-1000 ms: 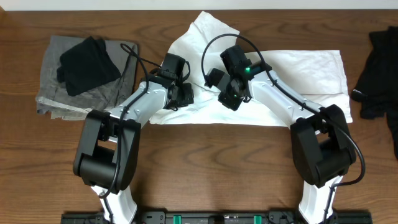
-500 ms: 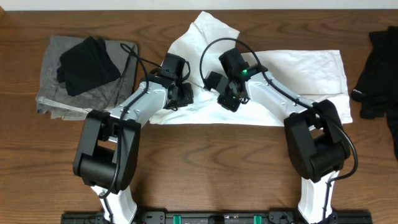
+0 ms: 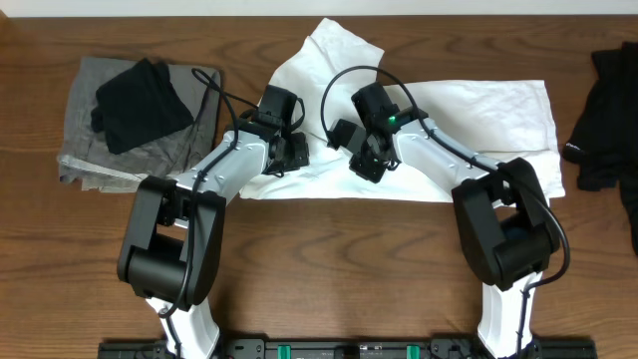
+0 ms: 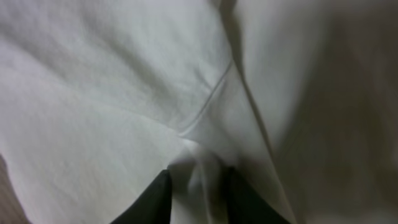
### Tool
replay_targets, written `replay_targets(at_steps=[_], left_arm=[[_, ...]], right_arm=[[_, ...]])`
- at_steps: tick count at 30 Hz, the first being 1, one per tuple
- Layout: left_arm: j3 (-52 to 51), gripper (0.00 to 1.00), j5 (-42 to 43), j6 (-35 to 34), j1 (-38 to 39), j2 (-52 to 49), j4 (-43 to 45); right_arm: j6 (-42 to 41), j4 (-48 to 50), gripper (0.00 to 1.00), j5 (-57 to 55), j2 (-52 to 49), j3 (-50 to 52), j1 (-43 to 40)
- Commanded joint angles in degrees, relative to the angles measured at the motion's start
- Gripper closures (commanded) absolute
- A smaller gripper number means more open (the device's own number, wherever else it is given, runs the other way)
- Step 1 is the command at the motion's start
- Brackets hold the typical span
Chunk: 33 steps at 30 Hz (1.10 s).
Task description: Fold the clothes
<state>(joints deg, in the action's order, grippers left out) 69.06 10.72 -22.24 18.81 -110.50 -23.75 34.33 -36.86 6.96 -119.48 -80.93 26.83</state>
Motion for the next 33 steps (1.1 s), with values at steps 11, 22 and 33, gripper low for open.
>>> replay_targets(at_steps=[11, 22, 33], left_arm=[[-0.61, 0.93, -0.90, 0.55, -0.07, -1.09, -0.13], [-0.61, 0.93, -0.90, 0.55, -0.07, -1.09, -0.33], [-0.61, 0.93, -0.90, 0.55, -0.07, -1.09, -0.72]], right_arm=[[-1.09, 0.85, 0.98, -0.85, -1.25, -0.20, -0.96], [-1.46, 0.70, 0.98, -4.24, -1.01, -2.62, -0.98], [-1.46, 3.13, 0.98, -4.42, -1.03, -2.64, -1.05]])
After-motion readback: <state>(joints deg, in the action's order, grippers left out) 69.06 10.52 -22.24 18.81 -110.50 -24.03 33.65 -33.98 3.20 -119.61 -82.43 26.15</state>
